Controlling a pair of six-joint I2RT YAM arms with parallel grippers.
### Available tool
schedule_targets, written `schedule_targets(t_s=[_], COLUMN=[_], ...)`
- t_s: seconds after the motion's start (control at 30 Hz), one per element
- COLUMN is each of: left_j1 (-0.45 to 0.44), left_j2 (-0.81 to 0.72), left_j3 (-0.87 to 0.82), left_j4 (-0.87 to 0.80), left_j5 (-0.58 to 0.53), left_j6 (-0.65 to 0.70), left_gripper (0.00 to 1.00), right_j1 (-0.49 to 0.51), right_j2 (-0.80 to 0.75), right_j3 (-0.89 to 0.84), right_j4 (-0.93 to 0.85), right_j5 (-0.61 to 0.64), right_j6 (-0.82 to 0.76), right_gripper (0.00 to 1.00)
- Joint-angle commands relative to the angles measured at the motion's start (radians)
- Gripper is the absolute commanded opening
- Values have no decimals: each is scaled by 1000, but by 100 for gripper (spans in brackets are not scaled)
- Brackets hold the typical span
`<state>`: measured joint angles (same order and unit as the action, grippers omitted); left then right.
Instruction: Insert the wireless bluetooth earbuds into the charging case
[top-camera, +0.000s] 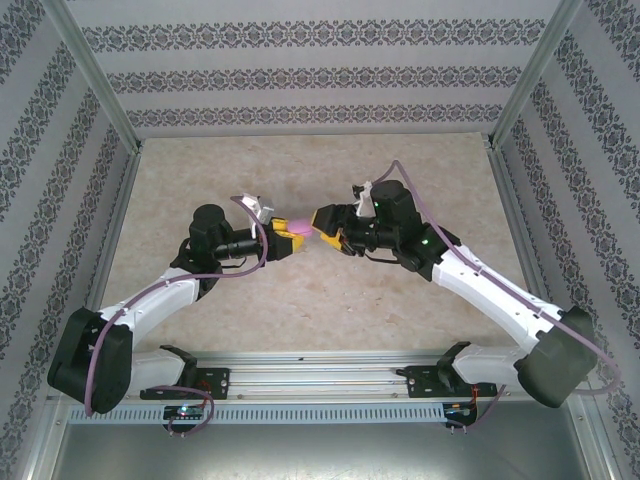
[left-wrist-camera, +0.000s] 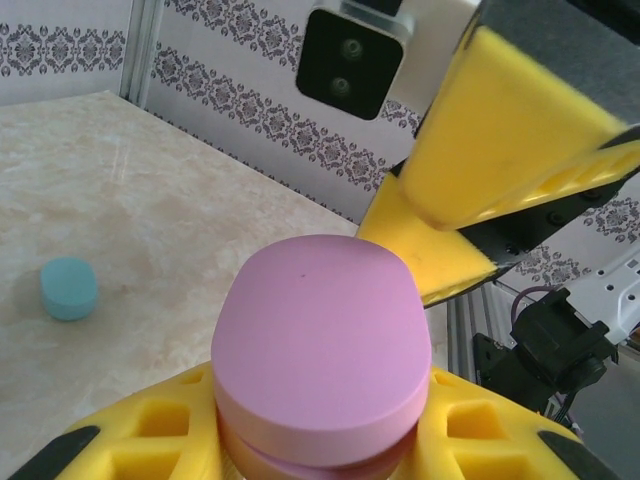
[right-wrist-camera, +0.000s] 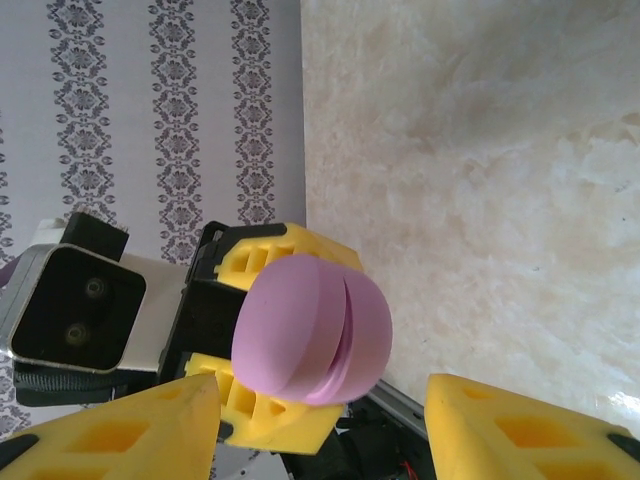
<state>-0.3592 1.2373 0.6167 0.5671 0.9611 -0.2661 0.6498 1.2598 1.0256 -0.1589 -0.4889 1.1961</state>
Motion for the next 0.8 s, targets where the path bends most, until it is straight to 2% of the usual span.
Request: schedule_targets(t_s=[0.0,0.33,0.5,0.67,0.77], left_j1=[-9,-9,-9,-8,-8], left_j2=[-5,3,25,38,36], left_j3=[37,44,58,66,65], left_j4=[56,69,68,68,62], left_j5=[23,15,11,19,34], left_j6=[-5,-22,-35,-38,-25], left_gripper=[22,22,22,22,28], right_j1=[-6,5,18,22,19], right_j2=[28,79,101,126,141], right_j3=[10,-15,-17,-21,-22], right_j4=[59,200,254,315,342], right_j5=[-31,-88,-105,-119,-119], right_j6=[28,108,137,176,197], right_gripper=[57,54,45,31,23])
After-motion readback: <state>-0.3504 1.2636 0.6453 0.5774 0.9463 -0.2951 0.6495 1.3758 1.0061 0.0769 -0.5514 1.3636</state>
